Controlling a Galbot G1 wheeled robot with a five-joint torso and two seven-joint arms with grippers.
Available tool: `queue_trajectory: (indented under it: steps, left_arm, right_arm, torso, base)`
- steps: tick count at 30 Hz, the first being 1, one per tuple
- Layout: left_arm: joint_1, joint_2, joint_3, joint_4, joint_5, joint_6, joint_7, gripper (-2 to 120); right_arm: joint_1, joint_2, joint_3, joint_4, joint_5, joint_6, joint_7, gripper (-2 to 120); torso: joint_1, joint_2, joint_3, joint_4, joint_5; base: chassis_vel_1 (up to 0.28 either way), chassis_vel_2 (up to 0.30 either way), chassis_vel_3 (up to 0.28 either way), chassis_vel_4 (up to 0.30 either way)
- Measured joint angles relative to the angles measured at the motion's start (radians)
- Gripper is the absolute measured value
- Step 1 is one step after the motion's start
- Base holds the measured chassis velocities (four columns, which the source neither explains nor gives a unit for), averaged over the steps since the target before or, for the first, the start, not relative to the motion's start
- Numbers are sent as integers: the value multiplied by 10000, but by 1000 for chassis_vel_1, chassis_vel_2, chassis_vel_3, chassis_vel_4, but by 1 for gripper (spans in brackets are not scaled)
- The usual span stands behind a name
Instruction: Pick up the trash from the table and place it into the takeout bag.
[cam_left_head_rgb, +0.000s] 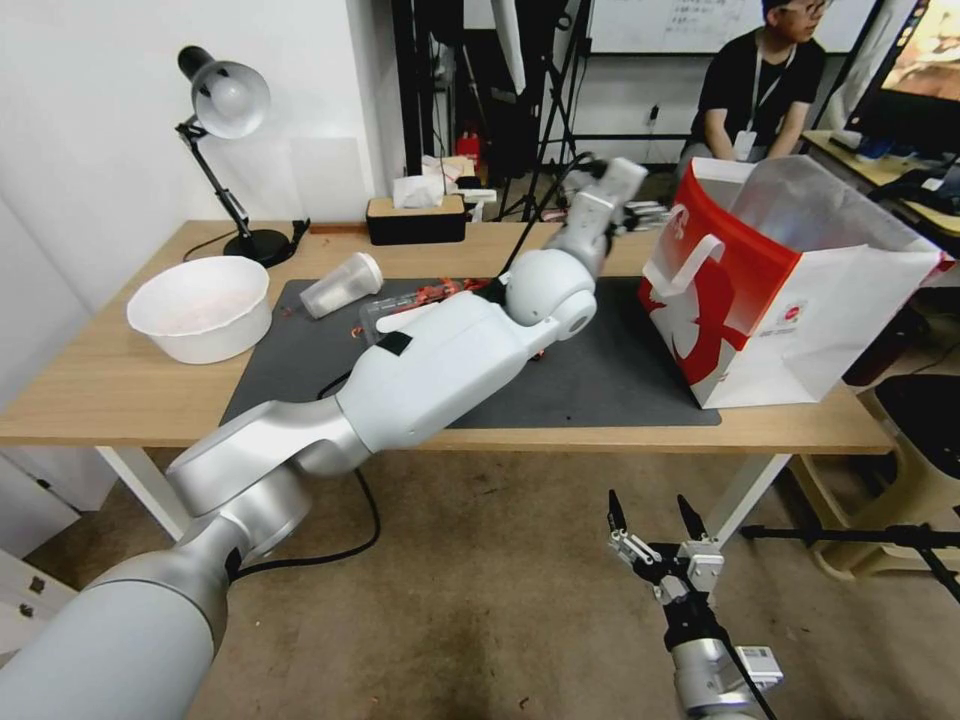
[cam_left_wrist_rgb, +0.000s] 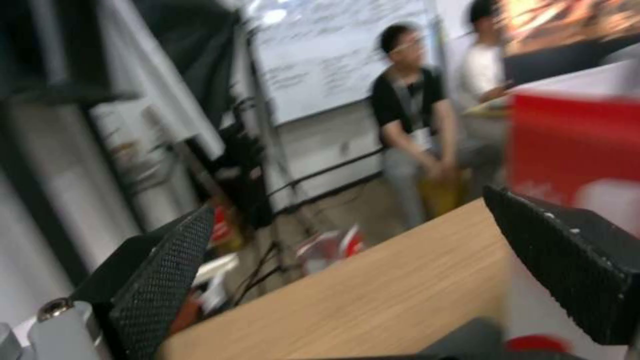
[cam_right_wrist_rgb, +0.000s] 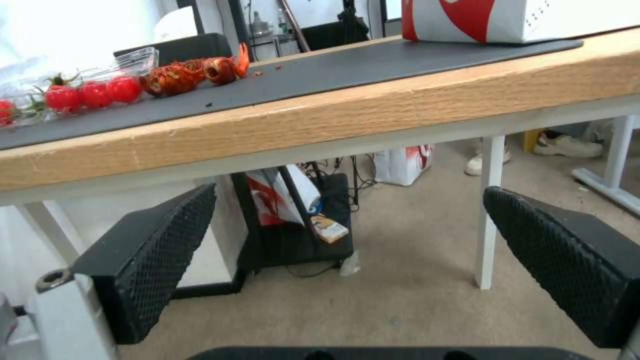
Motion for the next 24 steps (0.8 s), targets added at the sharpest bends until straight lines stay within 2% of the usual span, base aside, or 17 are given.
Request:
queue_trajectory:
  steps: [3, 4, 5, 7, 8, 10, 16, 24]
  left_arm:
    - [321, 119, -309, -379, 255, 385, -902, 100]
    - [321, 119, -309, -379, 255, 385, -902, 100]
    - [405, 136, -370, -454, 241, 464, -1185, 100]
    - [645, 192, -539, -652, 162, 653, -2000, 100]
    - [645, 192, -539, -652, 162, 653, -2000, 100]
    - [1004, 321, -748, -906, 195, 696, -2447, 100]
    - [1706, 675, -1187, -1226, 480, 684, -2630, 100]
    - [2727, 1570, -1981, -1778, 514, 675, -2712, 100]
  right_arm:
    - [2, -20, -6, -12, -2, 0, -10, 100]
    - [2, -20, -6, -12, -2, 0, -10, 100]
    - [1, -35, -6, -18, -1, 0, -11, 100]
    - [-5, -87, -3, -34, -1, 0, -12, 100]
    - [-5, -87, -3, -34, -1, 0, -12, 100]
    - [-15, -128, 10, -40, 8, 0, -13, 100]
    - [-40, -200, 52, -40, 35, 23, -13, 100]
    - [-34, -319, 8, -94, 83, 40, 2, 100]
  torso:
    - [0, 0, 0, -1, 1]
    - [0, 0, 0, -1, 1]
    - [0, 1, 0, 0, 1]
    - [0, 0, 0, -1, 2]
    - [0, 0, 0, -1, 2]
    - [0, 0, 0, -1, 3]
    - [0, 0, 0, 0, 1]
    - [0, 0, 0, -1, 1]
  base:
    - [0, 0, 0, 0]
    - [0, 0, 0, 0]
    - [0, 0, 0, 0]
    - [0, 0, 0, 0]
    - [0, 0, 0, 0]
    - [0, 0, 0, 0]
    - [0, 0, 0, 0]
    - [0, 0, 0, 0]
